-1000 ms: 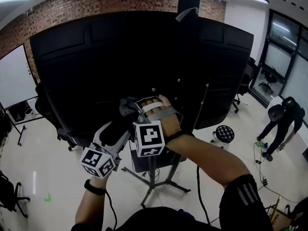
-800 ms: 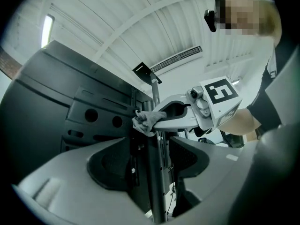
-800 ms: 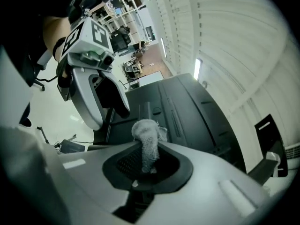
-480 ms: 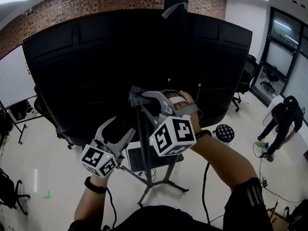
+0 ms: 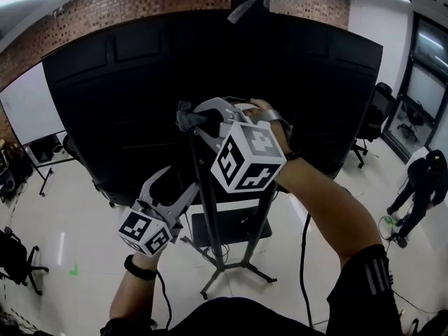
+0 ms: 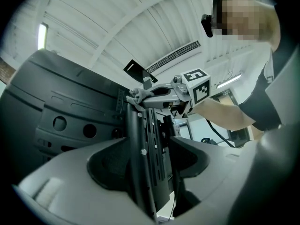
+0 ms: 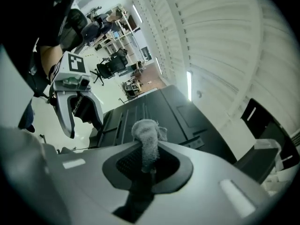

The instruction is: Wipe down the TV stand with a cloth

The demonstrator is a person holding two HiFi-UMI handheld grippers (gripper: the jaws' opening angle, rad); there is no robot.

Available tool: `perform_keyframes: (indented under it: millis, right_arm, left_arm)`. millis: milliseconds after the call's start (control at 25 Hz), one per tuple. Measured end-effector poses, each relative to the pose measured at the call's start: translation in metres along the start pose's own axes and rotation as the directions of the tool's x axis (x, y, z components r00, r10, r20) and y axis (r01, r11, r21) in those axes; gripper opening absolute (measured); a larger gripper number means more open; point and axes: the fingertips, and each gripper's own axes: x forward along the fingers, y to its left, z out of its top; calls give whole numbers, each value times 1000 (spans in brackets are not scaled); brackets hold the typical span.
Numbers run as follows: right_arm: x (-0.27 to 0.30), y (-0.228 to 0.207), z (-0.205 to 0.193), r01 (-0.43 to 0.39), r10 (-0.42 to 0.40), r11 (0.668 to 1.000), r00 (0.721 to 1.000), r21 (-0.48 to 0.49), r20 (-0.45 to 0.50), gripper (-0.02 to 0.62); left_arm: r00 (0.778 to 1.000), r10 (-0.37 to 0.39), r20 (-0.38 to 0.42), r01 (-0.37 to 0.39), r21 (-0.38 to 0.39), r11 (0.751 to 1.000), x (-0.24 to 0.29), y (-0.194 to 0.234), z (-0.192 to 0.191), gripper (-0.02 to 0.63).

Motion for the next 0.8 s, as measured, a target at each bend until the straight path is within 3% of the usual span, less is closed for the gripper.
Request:
perform_keyframes:
  millis: [480,800]
  right_arm:
    - [-8,30,-35,-17,12,999,992,36,126,38]
    - [3,82,-44,-27,42,994,989,-111,142,38]
  left_arm:
    - [989,144,-32,-144,-3,990,1,-4,-27,287]
    - [966,250,-65,-251,6,968,-6,-16,-43,287]
